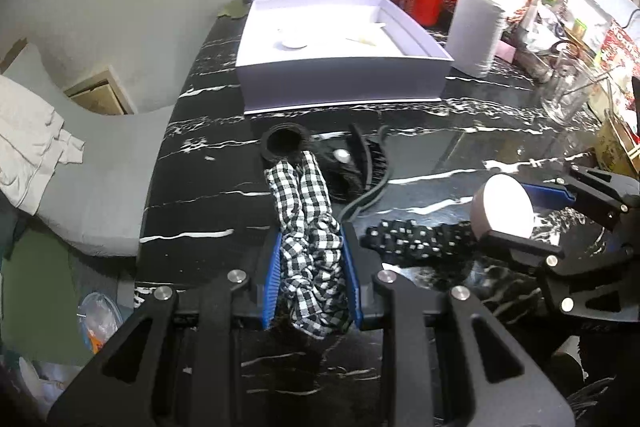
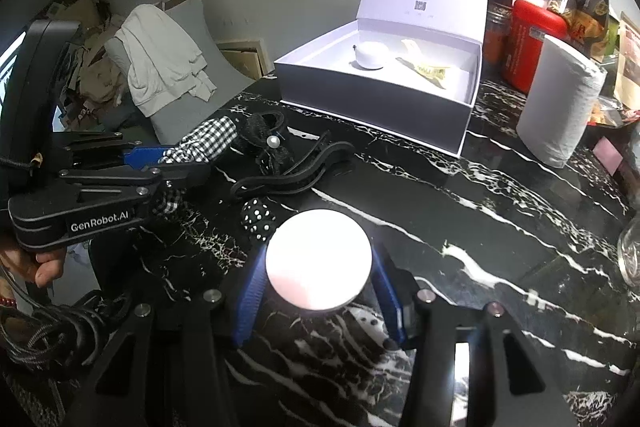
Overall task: Organize objects
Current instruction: 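Grasp the gingham scrunchie with the left gripper while the right gripper holds the pink compact, then carry the scrunchie and pink compact with both grippers into the white box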
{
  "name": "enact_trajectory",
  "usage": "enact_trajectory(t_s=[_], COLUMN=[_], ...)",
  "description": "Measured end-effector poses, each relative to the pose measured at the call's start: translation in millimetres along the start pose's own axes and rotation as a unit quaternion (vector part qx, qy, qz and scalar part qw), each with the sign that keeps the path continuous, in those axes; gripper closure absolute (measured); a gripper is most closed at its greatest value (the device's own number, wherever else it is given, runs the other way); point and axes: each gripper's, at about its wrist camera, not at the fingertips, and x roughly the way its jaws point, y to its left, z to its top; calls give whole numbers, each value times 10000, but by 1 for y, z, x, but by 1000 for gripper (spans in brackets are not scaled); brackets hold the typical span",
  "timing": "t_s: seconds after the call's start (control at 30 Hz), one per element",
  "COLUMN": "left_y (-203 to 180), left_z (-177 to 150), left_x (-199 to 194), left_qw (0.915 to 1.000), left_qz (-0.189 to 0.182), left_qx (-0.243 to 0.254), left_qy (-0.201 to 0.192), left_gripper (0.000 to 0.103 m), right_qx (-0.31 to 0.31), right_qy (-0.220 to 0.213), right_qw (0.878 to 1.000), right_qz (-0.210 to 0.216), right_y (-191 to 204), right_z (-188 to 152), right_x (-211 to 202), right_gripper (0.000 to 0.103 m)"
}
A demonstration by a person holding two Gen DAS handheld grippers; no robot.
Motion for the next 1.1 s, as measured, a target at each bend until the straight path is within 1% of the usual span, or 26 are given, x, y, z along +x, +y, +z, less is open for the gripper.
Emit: enact_trajectory(t_s=[0.23, 0.53, 1.1], left_y=[-18, -29, -24], left_z=[2, 13, 70], left_x=[-4, 1, 25], left_qw=[9997, 9992, 9980], left_qz=[-155, -259, -299], left_qx=[182, 287, 543], left_qy=[-47, -32, -93], left_gripper=[77, 77, 77], right_qx=[-39, -94, -162], right_qy=[-68, -108, -121], right_qw=[10000, 9999, 9997], right_qz=[-19, -64, -107], right_y=[2, -6, -32], right_z=[-3, 8, 54], right_x=[-12, -14, 4], right_gripper=[51, 51, 51])
